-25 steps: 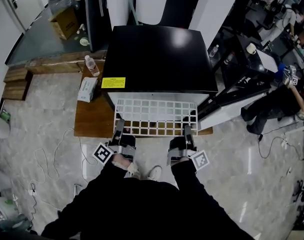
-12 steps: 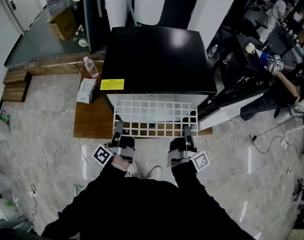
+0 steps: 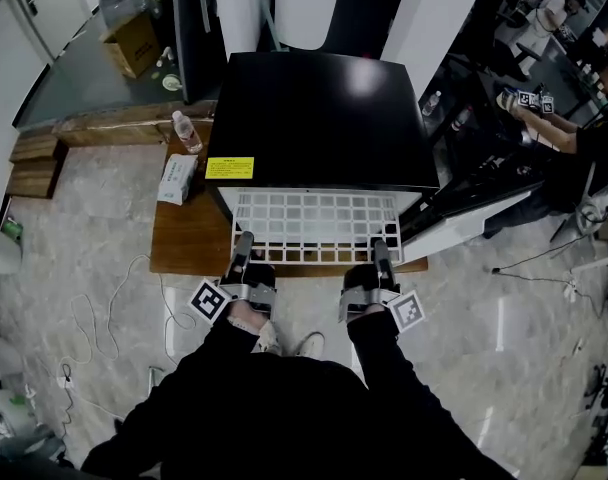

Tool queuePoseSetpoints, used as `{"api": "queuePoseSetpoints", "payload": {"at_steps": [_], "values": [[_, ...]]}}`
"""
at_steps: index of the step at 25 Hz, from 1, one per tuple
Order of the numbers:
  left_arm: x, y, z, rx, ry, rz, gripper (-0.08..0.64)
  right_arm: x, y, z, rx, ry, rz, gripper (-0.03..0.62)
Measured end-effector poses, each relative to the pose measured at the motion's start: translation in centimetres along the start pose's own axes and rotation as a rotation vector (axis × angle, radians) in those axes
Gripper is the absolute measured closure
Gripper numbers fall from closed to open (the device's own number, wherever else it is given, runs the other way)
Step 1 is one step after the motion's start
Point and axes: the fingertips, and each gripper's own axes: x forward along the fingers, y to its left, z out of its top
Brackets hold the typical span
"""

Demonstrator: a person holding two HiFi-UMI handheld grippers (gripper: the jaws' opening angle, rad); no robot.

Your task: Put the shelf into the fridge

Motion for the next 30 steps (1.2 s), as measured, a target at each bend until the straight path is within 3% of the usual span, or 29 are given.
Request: {"api": "queuePoseSetpoints", "payload": {"at_steps": [16, 30], "values": [[6.3, 0.4, 2.0, 0.054, -0.028, 0.019, 0.522, 6.8, -0.4, 0.3, -0.005, -0.016, -0.01, 0.558], [10.5, 1.0, 3.2, 0.113, -0.118, 0.009, 0.517, 11.2, -0.7, 0.7, 0.005, -0.052, -0.005, 0.558]]}}
